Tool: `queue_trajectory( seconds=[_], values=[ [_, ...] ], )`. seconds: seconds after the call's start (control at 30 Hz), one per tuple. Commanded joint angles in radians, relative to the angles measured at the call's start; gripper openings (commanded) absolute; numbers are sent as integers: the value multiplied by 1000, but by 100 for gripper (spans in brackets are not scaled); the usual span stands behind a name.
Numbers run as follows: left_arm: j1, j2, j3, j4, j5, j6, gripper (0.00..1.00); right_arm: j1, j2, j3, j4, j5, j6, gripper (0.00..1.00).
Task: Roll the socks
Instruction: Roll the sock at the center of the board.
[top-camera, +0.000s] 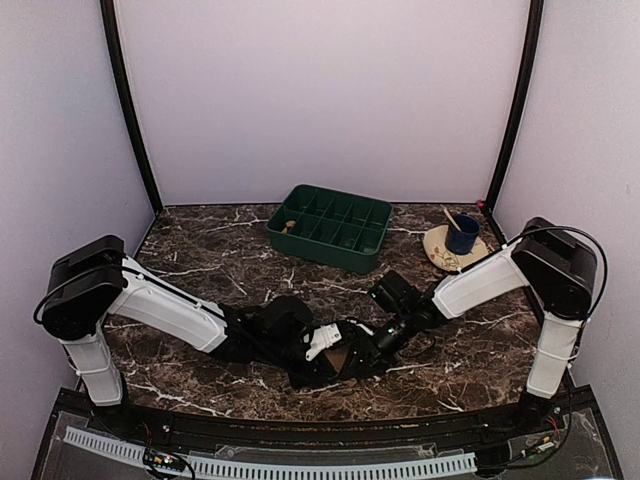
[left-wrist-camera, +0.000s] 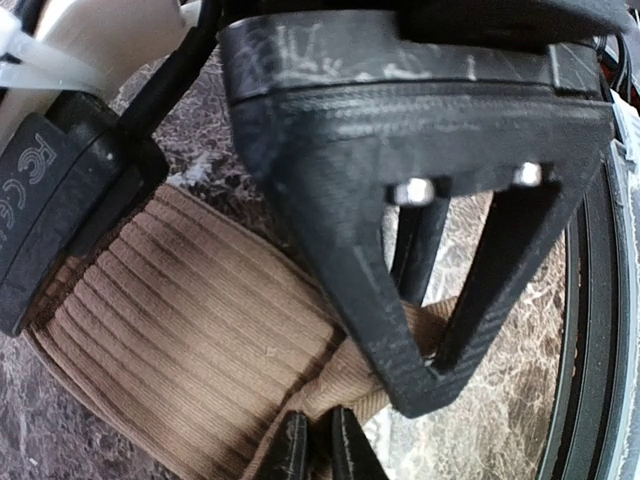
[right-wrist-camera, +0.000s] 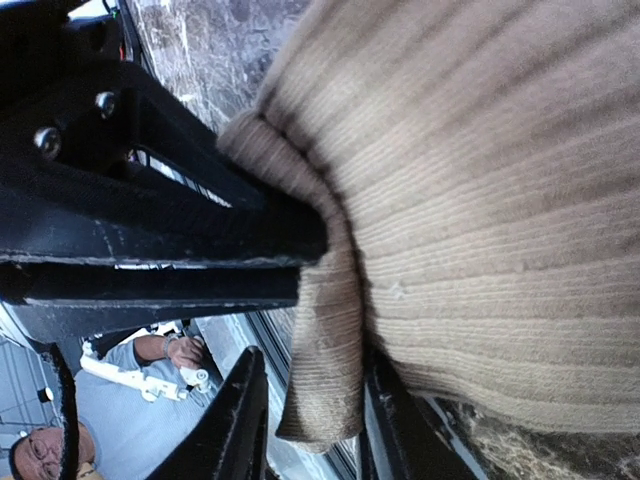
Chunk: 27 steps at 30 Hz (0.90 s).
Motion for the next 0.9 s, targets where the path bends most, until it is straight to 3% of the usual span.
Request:
queue_trajectory(
  seconds=[0.0,0.63,0.87],
  values=[
    [23,34,-1,-72,-1,-24,11,-15,-13,19,-49,60,-26,30],
    [33,50,-8,-99,23,-62,6,-88,-97,-54,-1,152,-15,35],
    [44,50,-22,-88,34,-86,3,-94,-172,-104,11,273,-51,35]
  ],
)
